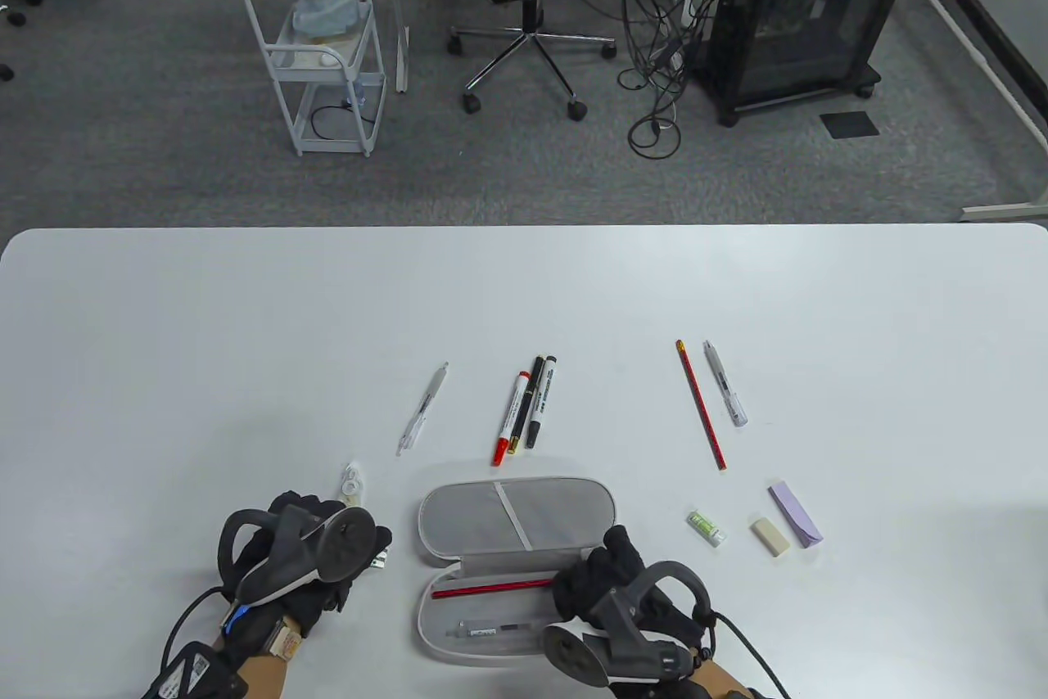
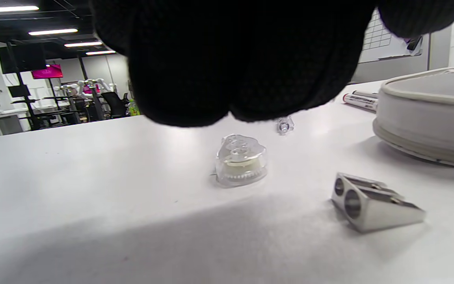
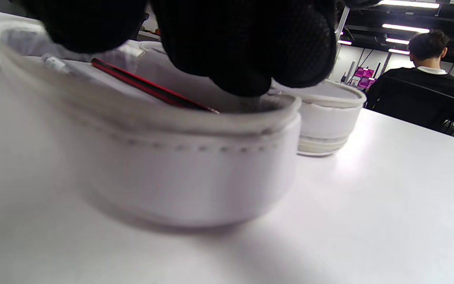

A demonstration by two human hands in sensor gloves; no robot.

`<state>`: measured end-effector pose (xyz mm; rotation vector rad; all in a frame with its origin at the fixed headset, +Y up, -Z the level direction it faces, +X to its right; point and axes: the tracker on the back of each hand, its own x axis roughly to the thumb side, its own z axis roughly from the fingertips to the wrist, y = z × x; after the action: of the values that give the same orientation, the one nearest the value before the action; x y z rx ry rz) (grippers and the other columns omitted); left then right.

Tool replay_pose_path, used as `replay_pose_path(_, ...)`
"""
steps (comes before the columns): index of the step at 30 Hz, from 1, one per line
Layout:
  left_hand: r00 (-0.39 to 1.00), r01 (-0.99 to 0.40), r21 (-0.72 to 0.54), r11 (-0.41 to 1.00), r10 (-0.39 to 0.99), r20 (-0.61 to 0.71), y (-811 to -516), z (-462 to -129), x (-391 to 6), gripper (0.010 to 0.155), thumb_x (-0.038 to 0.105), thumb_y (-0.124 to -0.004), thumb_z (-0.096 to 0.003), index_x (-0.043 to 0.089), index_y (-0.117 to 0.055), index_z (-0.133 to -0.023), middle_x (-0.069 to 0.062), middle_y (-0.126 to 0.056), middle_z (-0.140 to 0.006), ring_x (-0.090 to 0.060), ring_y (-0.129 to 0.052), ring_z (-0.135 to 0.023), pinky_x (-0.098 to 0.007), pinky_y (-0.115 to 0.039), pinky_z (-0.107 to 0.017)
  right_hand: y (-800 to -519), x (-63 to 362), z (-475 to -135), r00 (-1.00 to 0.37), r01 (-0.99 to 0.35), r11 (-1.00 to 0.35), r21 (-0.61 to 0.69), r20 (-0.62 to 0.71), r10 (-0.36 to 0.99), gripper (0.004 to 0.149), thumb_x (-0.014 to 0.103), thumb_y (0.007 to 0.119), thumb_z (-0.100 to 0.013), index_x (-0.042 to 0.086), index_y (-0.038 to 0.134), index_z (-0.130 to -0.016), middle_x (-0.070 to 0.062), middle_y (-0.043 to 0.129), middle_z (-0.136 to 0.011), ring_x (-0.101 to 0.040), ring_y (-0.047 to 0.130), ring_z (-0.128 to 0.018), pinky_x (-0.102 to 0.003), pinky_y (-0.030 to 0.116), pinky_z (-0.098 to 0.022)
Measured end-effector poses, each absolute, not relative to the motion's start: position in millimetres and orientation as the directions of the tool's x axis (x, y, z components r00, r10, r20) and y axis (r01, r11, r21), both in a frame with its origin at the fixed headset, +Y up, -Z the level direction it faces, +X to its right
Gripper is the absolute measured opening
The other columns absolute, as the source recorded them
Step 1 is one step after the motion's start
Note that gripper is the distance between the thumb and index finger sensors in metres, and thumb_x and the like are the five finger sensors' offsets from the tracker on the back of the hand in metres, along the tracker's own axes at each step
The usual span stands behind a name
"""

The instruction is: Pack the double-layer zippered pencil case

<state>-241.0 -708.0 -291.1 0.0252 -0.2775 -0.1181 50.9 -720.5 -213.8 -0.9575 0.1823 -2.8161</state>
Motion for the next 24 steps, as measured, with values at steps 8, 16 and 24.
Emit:
replay_pose_path(8,0.952,0.255,0.034,0.966,-0.257,0.165,-696.6,-342.5,-215.2,0.053,0.063,-0.065,-0.0438,0.026,-0.089,-0.074,0.004,-0.102,-0.057,-0.025,-0.102,-0.050,-0.053,-0.071,-0.064,-713.6,54.7,-213.9,-0.796,0.057,-0.983,-0.174,0.587,-0.150,0.060,0.054,0.077,-0.037,0.019,0.083,-0.085,-0.004,0.094,-0.077,-0.030,0.089,-0.071,-0.055,0.053,-0.067)
replay_pose_path(16,0.869,0.493,-0.064,0.868,-0.488,0.081,-728.0,-408.9,-174.6,0.065,0.066,-0.051,-0.0411,0.027,-0.082,-0.084,0.002,-0.098,-0.072,-0.027,-0.098,-0.065,-0.054,-0.066,-0.068,-709.7,62.1,-213.9,-0.806,0.036,-0.982,-0.183,0.577,-0.137,0.060,0.054,0.076,-0.037,0.019,0.083,-0.085,-0.004,0.094,-0.077,-0.030,0.090,-0.070,-0.055,0.054,-0.067)
replay_pose_path(24,0.883,0.456,-0.196,0.868,-0.469,-0.023,-751.7,-441.0,-168.6,0.063,0.063,-0.055,-0.0427,0.024,-0.080,-0.085,-0.002,-0.096,-0.078,-0.031,-0.095,-0.070,-0.055,-0.063,-0.068,-706.8,69.0,-215.7,-0.812,0.013,-0.983,-0.182,0.572,-0.117,0.063,0.055,0.075,-0.038,0.017,0.080,-0.088,-0.004,0.095,-0.075,-0.029,0.090,-0.068,-0.054,0.055,-0.067)
